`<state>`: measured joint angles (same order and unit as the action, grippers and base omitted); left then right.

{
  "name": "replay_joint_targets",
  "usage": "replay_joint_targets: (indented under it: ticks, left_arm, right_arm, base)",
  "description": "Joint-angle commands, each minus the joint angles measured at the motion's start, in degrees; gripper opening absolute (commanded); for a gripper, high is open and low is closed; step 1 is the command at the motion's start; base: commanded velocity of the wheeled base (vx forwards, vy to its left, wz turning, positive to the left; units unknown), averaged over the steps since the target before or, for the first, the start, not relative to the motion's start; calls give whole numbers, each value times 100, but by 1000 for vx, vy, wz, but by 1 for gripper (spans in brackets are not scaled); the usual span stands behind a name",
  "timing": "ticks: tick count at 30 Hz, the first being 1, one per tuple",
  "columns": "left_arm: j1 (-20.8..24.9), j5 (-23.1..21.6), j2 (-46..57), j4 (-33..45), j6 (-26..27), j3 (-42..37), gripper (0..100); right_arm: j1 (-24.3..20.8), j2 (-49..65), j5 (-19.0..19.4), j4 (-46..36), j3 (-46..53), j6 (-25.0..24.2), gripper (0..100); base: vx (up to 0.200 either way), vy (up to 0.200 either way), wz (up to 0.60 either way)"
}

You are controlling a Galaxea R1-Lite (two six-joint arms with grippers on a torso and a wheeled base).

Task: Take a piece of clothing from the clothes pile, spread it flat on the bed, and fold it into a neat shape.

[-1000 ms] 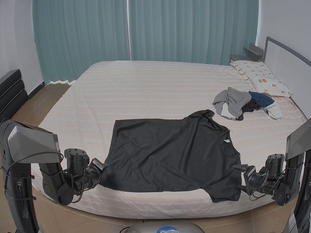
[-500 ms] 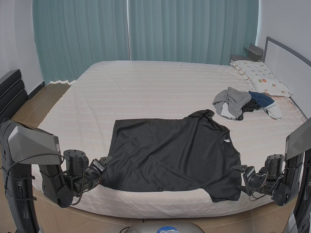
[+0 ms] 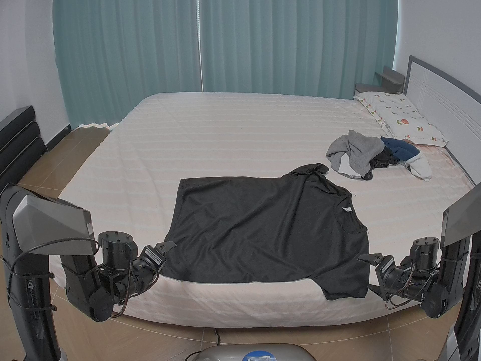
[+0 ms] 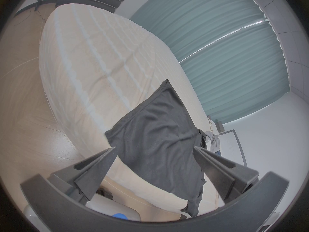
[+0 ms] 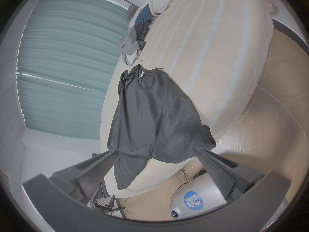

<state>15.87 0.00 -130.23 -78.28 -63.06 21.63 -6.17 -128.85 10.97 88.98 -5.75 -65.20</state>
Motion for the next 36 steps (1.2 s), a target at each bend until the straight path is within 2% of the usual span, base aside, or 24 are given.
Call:
replay_joint_targets:
  ticks: [1, 5, 13, 18, 21, 25, 29, 36]
  left_arm:
    - [-23, -132, 42, -3, -22, 26, 100]
    - [4, -185, 174, -3, -75, 26, 100]
    - [144, -185, 182, -3, -110, 8, 100]
    - [171, -167, 138, -3, -110, 8, 100]
    - [153, -141, 182, -3, -66, -9, 100]
    - [12, -105, 218, 5, 75, -36, 100]
    - [-612, -114, 130, 67, 813, 70, 100]
    - [-998, -79, -152, 480, 1358, 184, 100]
  right_arm:
    - [46, 317, -7, 85, -40, 139, 100]
    - [54, 634, -42, 85, -40, 332, 100]
    - [-192, 449, -51, 85, -277, 446, 100]
    - [-218, 256, -69, 23, -673, 851, 100]
    - [-332, 176, -25, 76, -752, 877, 100]
    - [-420, -131, -16, 76, -734, 833, 100]
    - [-491, -588, -60, 85, -734, 851, 100]
    - [-499, -676, -42, 85, -664, 851, 100]
  base:
    - [0, 0, 0]
    - [0, 0, 0]
    - [0, -200, 0]
    - [0, -200, 0]
    - [0, -200, 0]
    - [0, -100, 0]
    - [0, 0, 0]
    - [0, 0, 0]
